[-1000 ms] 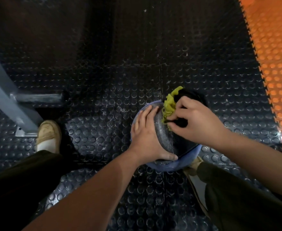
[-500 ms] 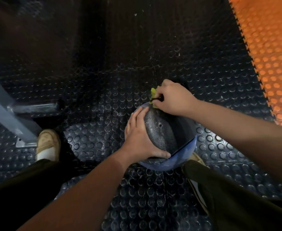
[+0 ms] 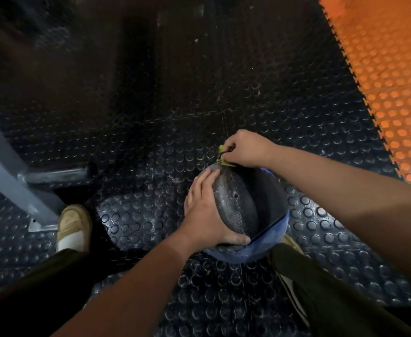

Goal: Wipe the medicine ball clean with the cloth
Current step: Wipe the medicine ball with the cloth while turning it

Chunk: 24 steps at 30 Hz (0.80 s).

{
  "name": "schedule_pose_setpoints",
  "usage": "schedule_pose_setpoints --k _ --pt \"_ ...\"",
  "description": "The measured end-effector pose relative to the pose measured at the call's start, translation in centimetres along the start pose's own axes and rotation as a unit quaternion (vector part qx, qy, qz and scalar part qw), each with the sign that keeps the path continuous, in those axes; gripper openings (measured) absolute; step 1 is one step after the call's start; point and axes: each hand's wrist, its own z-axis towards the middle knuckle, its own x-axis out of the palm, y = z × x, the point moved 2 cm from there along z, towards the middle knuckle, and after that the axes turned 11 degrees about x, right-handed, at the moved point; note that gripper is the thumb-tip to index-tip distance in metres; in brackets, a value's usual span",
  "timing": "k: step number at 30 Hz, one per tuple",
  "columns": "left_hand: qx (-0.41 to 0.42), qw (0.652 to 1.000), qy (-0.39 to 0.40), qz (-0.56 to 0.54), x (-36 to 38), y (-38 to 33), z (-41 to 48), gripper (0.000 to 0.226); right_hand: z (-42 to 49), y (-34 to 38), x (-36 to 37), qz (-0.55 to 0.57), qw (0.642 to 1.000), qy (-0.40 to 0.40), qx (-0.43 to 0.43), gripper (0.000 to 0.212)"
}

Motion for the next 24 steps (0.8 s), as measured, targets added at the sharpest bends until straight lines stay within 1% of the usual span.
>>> schedule_pose_setpoints --k 2,4,6,7,11,13,15,18,20,21,24 --pt "0.002 1.000 -0.005 -0.004 0.0 0.1 -0.1 0.140 0.2 -0.2 0.2 0.015 1.000 0.008 0.014 0.017" --pt "0.000 1.000 -0.001 -0.014 -0.2 0.2 -0.1 0.141 -0.7 -0.4 0.3 0.033 0.999 -0.012 0.009 0.020" --pt "0.001 1.000 0.015 -0.022 -0.4 0.1 -0.1 0.141 -2.2 -0.8 0.0 0.042 0.999 -0.033 0.000 0.016" --pt "0.004 1.000 0.021 -0.020 -0.4 0.1 -0.1 0.141 -3.1 -0.9 -0.2 0.033 0.998 -0.047 -0.012 0.013" --pt "0.014 0.999 0.030 -0.009 -0.5 0.3 -0.1 0.141 -7.4 -1.0 -0.1 -0.020 0.994 -0.076 -0.079 0.022" --pt "0.015 0.999 0.026 -0.013 -0.5 0.5 0.0 0.140 -9.3 -0.8 0.3 -0.029 0.989 -0.079 -0.119 0.017" --pt "0.015 1.000 0.023 -0.012 -0.4 0.5 0.0 0.141 -9.9 -0.7 0.3 -0.036 0.986 -0.082 -0.138 0.013" --pt "0.012 0.999 0.030 0.011 -0.3 0.4 0.3 0.142 -8.0 -0.2 -0.2 -0.059 0.987 -0.101 -0.114 0.016" --pt "0.009 0.999 0.037 0.018 -0.3 0.4 0.4 0.142 -5.5 0.0 -0.5 -0.072 0.989 -0.118 -0.061 0.017" --pt "0.011 0.999 0.037 0.017 -0.2 0.4 0.4 0.142 -4.1 0.1 -0.6 -0.077 0.991 -0.106 -0.038 0.016" --pt "0.009 0.999 0.033 0.014 -0.1 0.5 0.2 0.142 -1.3 0.1 -0.3 -0.061 0.998 -0.024 0.022 0.021"
